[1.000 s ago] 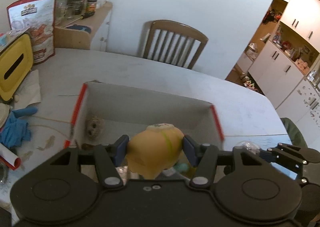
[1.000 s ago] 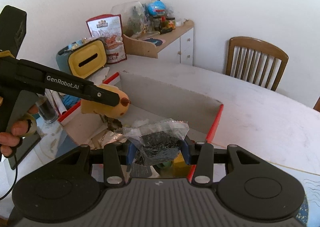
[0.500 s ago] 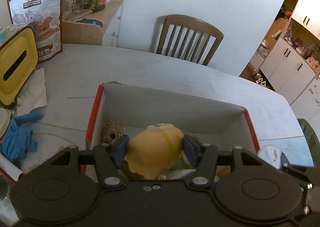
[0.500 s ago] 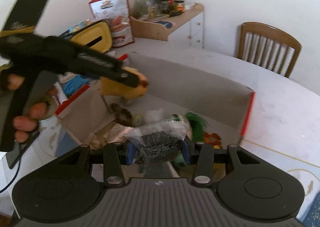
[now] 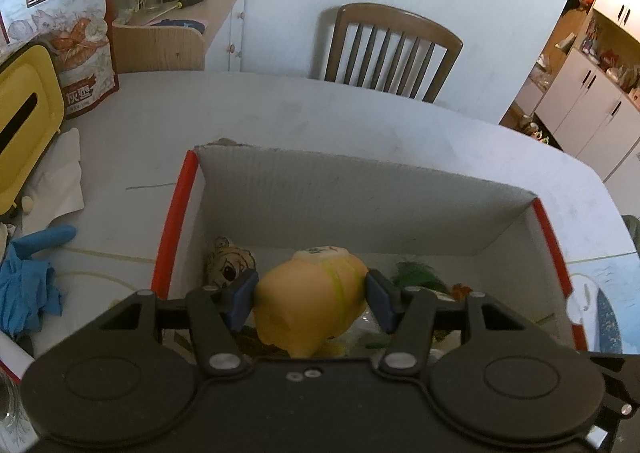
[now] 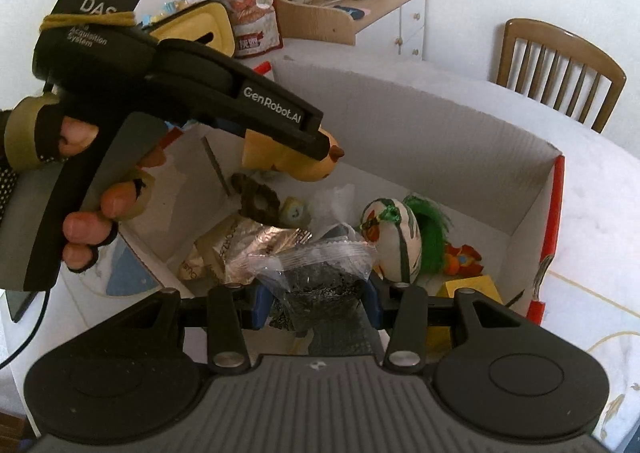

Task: Organize objects
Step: 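Carry clear bag and yellow plush up and over into the cardboard box, then open right tool to drop clear bag while left tool releases yellow plush in box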

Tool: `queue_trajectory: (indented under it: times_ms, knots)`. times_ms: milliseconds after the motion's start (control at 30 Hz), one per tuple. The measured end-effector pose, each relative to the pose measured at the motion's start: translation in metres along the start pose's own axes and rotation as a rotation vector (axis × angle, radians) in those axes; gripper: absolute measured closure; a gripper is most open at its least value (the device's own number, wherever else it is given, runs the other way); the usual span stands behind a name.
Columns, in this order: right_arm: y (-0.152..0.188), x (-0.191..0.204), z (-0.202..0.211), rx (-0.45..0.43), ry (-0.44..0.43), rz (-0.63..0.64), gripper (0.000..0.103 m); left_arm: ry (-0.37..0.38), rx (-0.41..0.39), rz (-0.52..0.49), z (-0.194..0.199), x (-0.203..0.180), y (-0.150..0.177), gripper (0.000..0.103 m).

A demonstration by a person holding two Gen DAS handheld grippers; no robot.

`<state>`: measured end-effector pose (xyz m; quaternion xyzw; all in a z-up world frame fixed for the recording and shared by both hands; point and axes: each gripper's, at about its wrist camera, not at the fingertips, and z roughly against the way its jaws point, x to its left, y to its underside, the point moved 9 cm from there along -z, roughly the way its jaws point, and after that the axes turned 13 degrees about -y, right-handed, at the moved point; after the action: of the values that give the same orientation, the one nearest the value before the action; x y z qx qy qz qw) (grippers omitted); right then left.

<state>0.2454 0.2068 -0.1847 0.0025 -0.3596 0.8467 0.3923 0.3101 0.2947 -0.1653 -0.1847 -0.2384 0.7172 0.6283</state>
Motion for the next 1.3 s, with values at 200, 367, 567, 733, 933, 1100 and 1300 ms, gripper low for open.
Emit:
queue_trajectory:
  times_ms: [200,367,567,733,933,1100,1300]
  knots:
    - [0.002,-0.002,-0.005,0.004,0.004,-0.013,0.058,-0.040,0.004,-0.052,-0.007,-0.002,0.004,0.045]
    - [0.003,0.001,-0.005,0.003,-0.004,-0.017,0.058,-0.052,0.001,-0.088,-0.007,-0.006,0.008,0.045]
    - [0.004,0.000,-0.003,-0.004,0.004,-0.032,0.052,-0.061,0.020,-0.106,-0.008,-0.009,0.012,0.044]
    - [0.005,-0.002,0.001,-0.009,0.012,-0.047,0.046,-0.071,0.028,-0.131,-0.009,-0.010,0.016,0.041]
    - [0.006,-0.003,0.009,-0.022,0.021,-0.056,0.039,-0.067,0.015,-0.134,-0.001,-0.011,0.017,0.032]
    - [0.007,-0.001,0.018,-0.037,0.021,-0.050,0.037,-0.057,-0.016,-0.127,0.010,-0.013,0.018,0.022]
    - [0.006,0.002,0.036,-0.075,0.012,-0.055,0.033,-0.052,-0.054,-0.120,0.028,-0.014,0.018,0.020]
